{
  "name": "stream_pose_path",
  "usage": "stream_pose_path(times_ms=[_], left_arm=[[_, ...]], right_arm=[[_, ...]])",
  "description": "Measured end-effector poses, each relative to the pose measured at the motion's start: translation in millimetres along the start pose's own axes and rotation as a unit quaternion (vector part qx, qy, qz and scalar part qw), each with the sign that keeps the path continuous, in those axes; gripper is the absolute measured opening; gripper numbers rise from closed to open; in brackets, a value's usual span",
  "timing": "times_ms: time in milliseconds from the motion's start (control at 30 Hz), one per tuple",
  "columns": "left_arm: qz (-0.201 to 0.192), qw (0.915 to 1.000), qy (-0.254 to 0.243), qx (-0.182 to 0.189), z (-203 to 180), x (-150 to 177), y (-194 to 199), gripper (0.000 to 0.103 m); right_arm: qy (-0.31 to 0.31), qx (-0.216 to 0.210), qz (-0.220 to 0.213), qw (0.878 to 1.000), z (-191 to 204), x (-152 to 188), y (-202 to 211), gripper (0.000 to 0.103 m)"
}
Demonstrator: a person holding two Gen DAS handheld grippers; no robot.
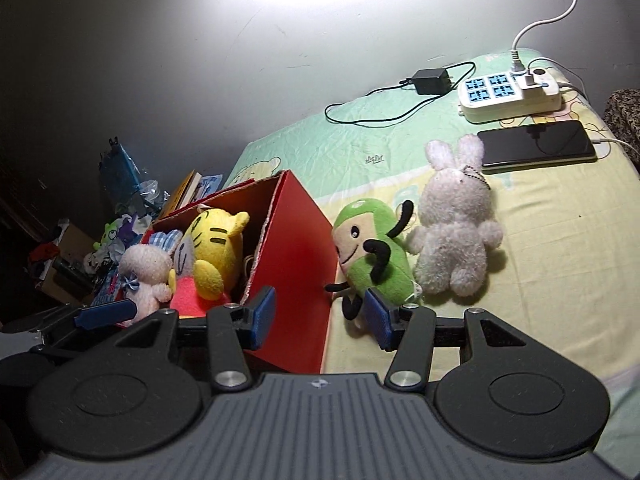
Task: Organize objects
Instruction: 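Move the right tool toward the green bean-shaped plush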
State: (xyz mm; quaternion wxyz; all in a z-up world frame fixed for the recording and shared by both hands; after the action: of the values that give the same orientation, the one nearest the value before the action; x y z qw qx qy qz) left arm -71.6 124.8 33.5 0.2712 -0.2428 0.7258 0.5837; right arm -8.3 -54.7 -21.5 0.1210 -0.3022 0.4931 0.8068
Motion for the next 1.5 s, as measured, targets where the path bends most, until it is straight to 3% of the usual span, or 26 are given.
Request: stream_pose_path(times_ms=[200,433,567,800,900,1233,1500], left_arm=[[0.018,0.9991,-0.011,0.037,-14,2,-16,0.093],[0.064,0.9924,-0.048,0.094,-49,17,-44,0.093],[0.078,0.9879,-0.084,0.104,-69,22,-58,0.093],[0.084,0.9863,-0.101,0.100,-83,16,-86,0.093],[0.086,0.9861,-0.105,0.096,-86,14,-98,0.093],[0.120,0.9826,-0.121,0.074,-94,30,-135,0.093],[0.133,0.9788,-0.128,0.090,-104,47,-142,0.093]], right_arm=[[-0.004,0.038,-0.006,0.999,-19,3,13,0.053],[-0.037,0.096,-0.018,0.995,-60,15,31,0.053],[-0.061,0.113,-0.020,0.992,-81,23,36,0.053],[-0.075,0.109,-0.018,0.991,-100,23,28,0.052],[-0.077,0.095,-0.014,0.992,-105,16,17,0.051],[-0.057,-0.007,0.031,0.998,-93,-7,-32,0.049],[0.035,-0.098,0.079,0.991,-59,-30,-81,0.049]])
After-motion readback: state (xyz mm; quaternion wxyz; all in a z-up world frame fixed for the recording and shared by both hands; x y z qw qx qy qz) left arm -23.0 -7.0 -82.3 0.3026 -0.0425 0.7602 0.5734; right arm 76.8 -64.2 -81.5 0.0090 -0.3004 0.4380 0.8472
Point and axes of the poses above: each gripper's, at about its wrist camera, not at the fingertips, and y roughly against the way its jaws point, z to its left, x to its underside, the point moved 4 cm from there along -y, roughly the way its jaws point, and after that the axes turned 14 degrees about x, right-handed, at the moved point
